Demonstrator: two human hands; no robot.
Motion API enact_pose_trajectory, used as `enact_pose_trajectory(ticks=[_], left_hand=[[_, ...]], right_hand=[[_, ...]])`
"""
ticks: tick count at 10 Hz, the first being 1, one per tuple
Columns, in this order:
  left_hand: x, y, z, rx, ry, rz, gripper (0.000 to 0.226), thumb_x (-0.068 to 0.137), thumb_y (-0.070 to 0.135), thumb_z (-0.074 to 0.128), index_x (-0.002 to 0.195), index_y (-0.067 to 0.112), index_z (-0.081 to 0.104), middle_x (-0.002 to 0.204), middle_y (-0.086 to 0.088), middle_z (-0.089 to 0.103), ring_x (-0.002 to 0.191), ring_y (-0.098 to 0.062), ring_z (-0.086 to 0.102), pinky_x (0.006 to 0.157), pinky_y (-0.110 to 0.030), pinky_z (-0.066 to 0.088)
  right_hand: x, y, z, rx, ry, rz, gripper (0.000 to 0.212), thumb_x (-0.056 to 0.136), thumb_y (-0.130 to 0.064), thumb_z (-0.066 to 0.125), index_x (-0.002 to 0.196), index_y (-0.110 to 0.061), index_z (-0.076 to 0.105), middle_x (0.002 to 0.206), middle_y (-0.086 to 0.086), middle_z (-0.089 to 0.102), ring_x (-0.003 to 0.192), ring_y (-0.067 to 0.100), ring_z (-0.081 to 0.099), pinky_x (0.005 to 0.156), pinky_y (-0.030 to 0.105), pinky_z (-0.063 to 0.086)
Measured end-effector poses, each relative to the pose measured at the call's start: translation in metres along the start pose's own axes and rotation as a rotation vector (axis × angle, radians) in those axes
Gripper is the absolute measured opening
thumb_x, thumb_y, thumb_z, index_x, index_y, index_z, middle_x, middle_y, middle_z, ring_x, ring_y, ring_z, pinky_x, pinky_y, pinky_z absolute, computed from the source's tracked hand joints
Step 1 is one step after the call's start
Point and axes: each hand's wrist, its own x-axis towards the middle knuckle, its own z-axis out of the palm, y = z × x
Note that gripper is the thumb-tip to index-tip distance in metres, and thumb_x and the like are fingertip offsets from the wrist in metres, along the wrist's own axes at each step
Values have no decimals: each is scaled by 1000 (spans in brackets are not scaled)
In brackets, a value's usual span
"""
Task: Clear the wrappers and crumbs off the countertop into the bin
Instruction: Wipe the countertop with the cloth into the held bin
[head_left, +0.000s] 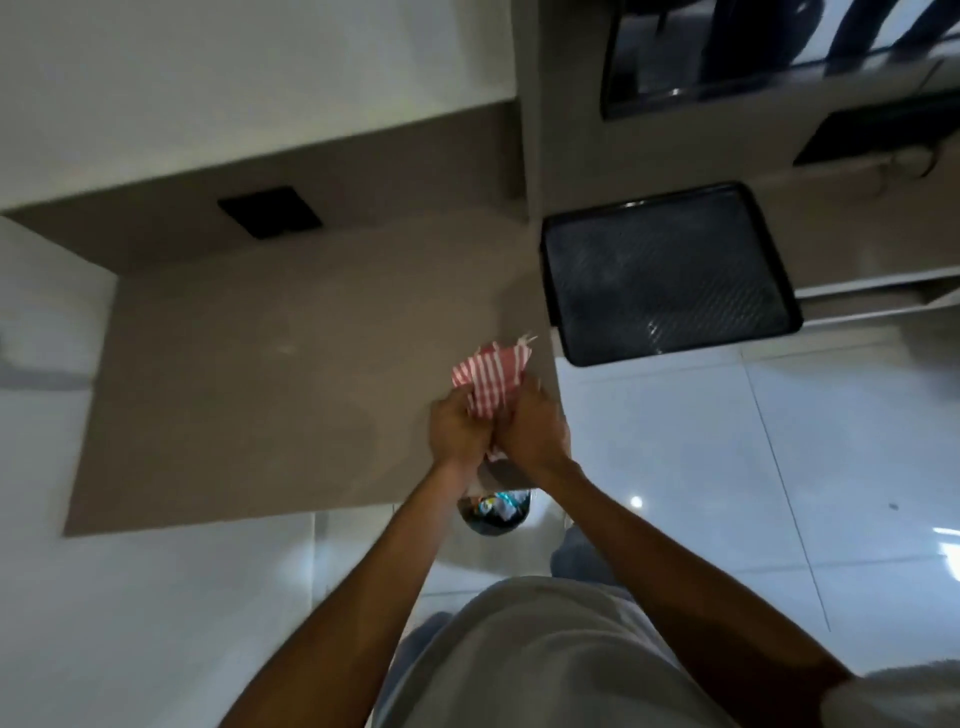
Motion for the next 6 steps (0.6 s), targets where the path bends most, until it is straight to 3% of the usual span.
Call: enact_pose_trajectory(ticks=[1, 2, 3, 4, 5, 6], left_hand=[[10, 29, 34, -53, -48, -16, 32, 83, -8, 62, 102, 10, 81, 94, -11, 82, 86, -22, 76, 82, -32, 58], [40, 69, 72, -141, -61, -10, 37, 82, -13, 54, 85, 17, 77, 69, 10, 69, 55, 7, 59, 57, -8, 47], [79, 109, 96, -140, -104, 57, 32, 86, -3, 57, 104, 11, 79, 83, 1, 77, 65, 3, 64, 51, -1, 42], [118, 139, 107, -173, -138, 77, 45, 91, -9, 55, 131, 5, 71, 117, -16, 78, 96, -18, 71, 81, -22, 58], [140, 146, 108, -4, -171, 167, 46, 94, -10, 49, 137, -2, 63, 127, -26, 72, 103, -27, 68, 90, -33, 54], [124, 140, 92, 188, -126, 369, 46, 95, -6, 53, 140, 0, 61, 138, -22, 66, 126, -33, 62, 113, -38, 45]], right_hand=[[27, 22, -38, 56, 14, 83, 46, 81, -20, 69, 122, -8, 51, 111, 18, 72, 101, 40, 70, 84, 43, 56], [73, 35, -77, 227, 52, 116, 42, 83, -13, 69, 122, -8, 54, 106, 17, 74, 97, 36, 71, 79, 40, 56], [137, 36, -103, 321, 121, 99, 42, 86, -9, 66, 126, -10, 57, 107, 13, 74, 93, 26, 69, 79, 29, 51], [196, 30, -116, 320, 114, 98, 41, 88, -8, 62, 129, -10, 60, 119, 13, 71, 107, 28, 68, 85, 29, 50], [235, 31, -119, 97, 20, 234, 48, 93, -25, 60, 138, -9, 54, 140, 19, 58, 130, 38, 54, 107, 44, 47], [218, 23, -121, -134, 63, 201, 56, 90, -25, 60, 141, -6, 48, 144, 22, 51, 133, 42, 47, 109, 50, 43]])
